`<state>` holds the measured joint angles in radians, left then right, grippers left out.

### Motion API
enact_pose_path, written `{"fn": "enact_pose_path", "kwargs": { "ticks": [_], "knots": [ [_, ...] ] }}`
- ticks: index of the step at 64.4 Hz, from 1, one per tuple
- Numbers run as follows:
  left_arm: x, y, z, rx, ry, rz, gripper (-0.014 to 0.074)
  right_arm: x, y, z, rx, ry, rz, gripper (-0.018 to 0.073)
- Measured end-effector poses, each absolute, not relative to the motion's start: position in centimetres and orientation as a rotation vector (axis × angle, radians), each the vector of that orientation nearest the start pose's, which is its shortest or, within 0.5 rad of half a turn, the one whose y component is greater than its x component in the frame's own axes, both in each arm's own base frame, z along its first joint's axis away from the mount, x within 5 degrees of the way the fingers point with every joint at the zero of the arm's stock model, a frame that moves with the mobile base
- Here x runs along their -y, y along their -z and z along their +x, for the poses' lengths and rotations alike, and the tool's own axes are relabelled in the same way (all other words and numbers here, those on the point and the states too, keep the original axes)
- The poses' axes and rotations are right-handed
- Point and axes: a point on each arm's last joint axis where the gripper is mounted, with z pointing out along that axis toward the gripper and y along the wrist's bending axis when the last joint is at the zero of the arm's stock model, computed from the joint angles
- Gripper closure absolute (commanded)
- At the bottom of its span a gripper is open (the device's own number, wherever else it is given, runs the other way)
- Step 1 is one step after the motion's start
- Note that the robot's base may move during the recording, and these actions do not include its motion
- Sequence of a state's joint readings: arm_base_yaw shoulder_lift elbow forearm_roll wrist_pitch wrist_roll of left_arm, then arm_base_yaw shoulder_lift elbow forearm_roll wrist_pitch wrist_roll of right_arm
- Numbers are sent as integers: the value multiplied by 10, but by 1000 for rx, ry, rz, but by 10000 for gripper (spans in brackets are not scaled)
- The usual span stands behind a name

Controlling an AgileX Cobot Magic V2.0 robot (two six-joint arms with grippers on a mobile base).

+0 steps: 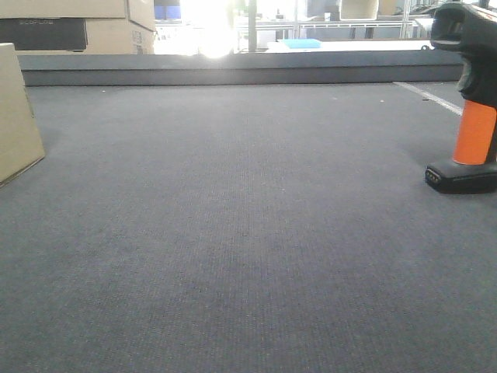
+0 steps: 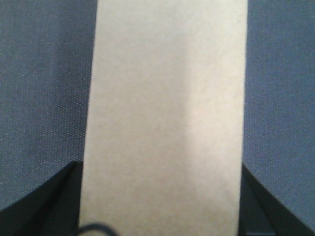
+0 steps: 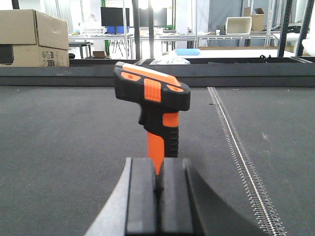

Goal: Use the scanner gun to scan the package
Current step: 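Grasp the cardboard box with the left gripper and tilt it up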

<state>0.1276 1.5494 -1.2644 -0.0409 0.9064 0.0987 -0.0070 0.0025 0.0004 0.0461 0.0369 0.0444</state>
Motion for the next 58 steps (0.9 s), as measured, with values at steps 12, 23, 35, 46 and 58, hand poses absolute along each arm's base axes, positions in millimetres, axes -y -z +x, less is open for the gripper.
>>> {"fn": "enact_pose_path", "kwargs": {
  "ticks": [12,23,35,46,58],
  "knots": [
    [-30,-297,321,-2682,115,-116,708,0,-210,57,-1522,-68,73,728],
    [-14,-299,318,-2694,374,-208,708,0,-210,57,-1522,-68,73,728],
    [11,-315,310,-2649,500,-249,708,0,-210,57,-1522,-68,73,728],
    [44,-327,305,-2592,510,-277,708,0,-210,57,-1522,-68,73,728],
    [85,-328,302,-2549,465,-284,708,0,-212,56,-1497,-68,73,728]
  ]
}}
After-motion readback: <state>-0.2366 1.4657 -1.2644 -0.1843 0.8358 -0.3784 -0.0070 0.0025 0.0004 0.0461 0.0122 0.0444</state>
